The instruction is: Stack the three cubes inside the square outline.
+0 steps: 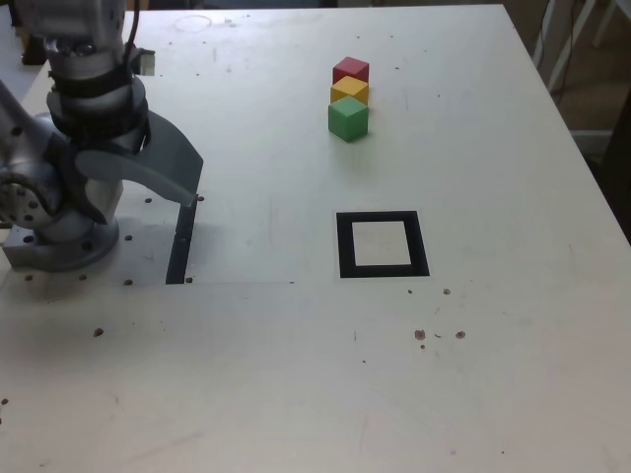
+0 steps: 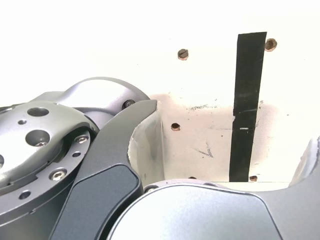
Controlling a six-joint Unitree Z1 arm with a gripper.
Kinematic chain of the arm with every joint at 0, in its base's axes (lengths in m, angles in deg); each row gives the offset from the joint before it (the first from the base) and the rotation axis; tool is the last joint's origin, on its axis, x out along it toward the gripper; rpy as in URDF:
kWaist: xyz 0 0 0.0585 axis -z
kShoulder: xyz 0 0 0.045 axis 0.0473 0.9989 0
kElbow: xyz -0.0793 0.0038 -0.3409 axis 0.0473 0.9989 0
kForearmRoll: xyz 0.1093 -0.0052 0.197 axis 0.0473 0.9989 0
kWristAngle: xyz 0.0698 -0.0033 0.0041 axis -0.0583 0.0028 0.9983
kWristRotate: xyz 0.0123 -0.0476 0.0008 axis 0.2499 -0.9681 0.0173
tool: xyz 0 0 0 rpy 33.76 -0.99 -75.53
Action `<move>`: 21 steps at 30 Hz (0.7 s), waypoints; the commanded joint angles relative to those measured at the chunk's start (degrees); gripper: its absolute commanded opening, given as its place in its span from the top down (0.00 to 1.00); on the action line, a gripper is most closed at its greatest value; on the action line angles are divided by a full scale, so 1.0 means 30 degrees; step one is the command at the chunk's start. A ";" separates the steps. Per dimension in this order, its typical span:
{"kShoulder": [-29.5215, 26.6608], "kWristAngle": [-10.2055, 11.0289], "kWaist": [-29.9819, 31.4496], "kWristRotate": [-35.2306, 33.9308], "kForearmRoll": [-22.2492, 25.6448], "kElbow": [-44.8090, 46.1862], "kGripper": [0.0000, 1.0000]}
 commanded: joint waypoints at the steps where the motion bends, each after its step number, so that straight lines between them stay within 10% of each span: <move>1: -0.0246 0.0032 0.0003 0.0132 0.0164 0.0231 0.01; 14: -0.1302 -0.0819 0.0000 0.0203 0.0567 0.0284 0.01; 21: -0.0893 0.0345 -0.1431 0.1260 0.3070 -0.2891 0.03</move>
